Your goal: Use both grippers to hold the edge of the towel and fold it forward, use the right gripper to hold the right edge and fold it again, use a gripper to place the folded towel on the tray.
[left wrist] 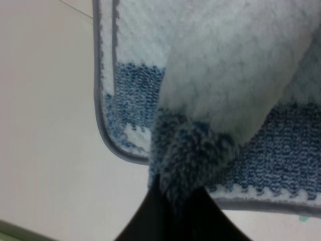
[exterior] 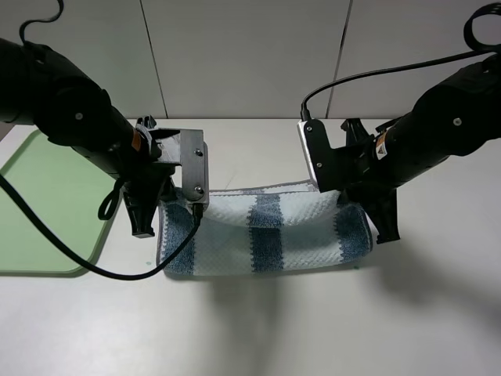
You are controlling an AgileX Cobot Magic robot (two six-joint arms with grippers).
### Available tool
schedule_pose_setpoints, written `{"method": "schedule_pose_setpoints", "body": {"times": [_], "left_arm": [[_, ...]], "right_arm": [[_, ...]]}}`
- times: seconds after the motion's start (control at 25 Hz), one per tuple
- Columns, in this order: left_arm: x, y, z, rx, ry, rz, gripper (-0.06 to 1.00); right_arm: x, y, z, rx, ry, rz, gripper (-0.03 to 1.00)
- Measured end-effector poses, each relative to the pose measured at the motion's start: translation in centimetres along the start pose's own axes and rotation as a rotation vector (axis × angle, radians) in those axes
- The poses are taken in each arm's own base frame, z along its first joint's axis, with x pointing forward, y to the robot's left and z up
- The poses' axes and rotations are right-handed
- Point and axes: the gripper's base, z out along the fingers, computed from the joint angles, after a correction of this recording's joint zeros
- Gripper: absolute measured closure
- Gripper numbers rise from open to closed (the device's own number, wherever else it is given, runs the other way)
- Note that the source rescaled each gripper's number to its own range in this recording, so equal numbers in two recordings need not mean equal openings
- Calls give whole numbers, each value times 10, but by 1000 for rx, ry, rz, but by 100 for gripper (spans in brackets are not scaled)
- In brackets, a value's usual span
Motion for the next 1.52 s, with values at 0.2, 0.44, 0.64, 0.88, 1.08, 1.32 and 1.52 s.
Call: {"method": "schedule_pose_setpoints", "body": {"times": [0.2,0.44,0.64,0.88,1.08,1.32,1.52], "left_arm": [[0,0,0,-2,0,3,49],[-3,2,0,-27,-29,2,-2],[-3,3,0,-31,-34,-1,-5],[0,1,-4,-9,-4,-14,-5],[6,1,-31,-17,17,-174,-5],[16,2,-90,-103,-50,-449,-5],[32,-6,-148,-189,-156,-637,-5]], "right_arm": [[-2,-4,0,44,-20,121,28],[1,-8,0,85,3,161,-2],[1,-9,0,95,8,173,-3],[2,-8,-1,95,8,248,-3],[3,-9,-11,105,6,432,-3],[7,-6,-25,94,38,680,-3],[10,-1,-41,59,58,905,-3]]}}
